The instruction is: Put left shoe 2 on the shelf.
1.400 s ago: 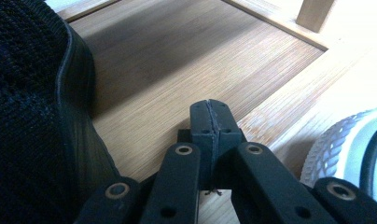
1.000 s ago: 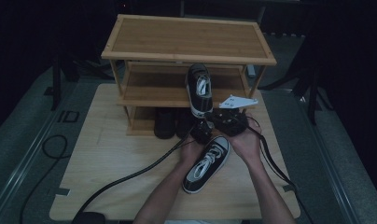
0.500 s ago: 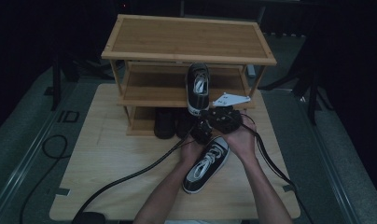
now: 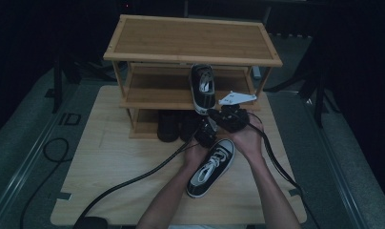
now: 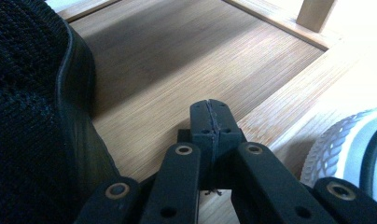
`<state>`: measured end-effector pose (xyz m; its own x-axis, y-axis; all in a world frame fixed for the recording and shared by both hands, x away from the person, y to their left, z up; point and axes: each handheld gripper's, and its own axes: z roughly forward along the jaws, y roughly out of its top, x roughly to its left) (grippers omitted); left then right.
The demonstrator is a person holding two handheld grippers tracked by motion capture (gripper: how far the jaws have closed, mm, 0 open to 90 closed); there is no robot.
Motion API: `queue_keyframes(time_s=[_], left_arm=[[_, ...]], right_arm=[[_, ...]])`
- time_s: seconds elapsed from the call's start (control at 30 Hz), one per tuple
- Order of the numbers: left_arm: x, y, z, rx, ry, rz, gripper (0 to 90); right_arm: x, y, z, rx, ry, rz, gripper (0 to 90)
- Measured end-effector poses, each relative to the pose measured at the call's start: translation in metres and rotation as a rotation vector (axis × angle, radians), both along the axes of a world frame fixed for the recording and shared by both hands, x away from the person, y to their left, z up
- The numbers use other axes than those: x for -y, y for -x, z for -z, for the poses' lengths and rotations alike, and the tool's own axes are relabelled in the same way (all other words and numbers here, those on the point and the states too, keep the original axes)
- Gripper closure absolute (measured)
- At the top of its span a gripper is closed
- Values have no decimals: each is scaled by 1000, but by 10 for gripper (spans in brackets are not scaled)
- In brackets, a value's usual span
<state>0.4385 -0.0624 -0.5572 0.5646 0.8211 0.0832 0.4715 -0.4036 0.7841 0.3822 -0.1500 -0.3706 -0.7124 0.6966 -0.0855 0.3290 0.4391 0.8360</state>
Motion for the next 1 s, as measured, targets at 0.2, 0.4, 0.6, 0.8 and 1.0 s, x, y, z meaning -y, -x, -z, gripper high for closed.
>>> queue_keyframes(time_s=[0.2,0.4,0.6,0.8,1.0], left_arm=[[0,0,0,2,-6,5,900],[0,-1,0,6,4,6,900],[0,-1,0,4,-7,10,900],[-1,-1,0,4,-7,11,900],[-1,-1,0,8,-10,9,900]], right_arm=[[0,-5,1,-3,2,2,900],[-3,-11,3,5,-6,17,900],[-9,-17,3,5,-2,22,900],[-15,-23,3,-1,0,30,900],[-16,-26,4,-13,-17,20,900]])
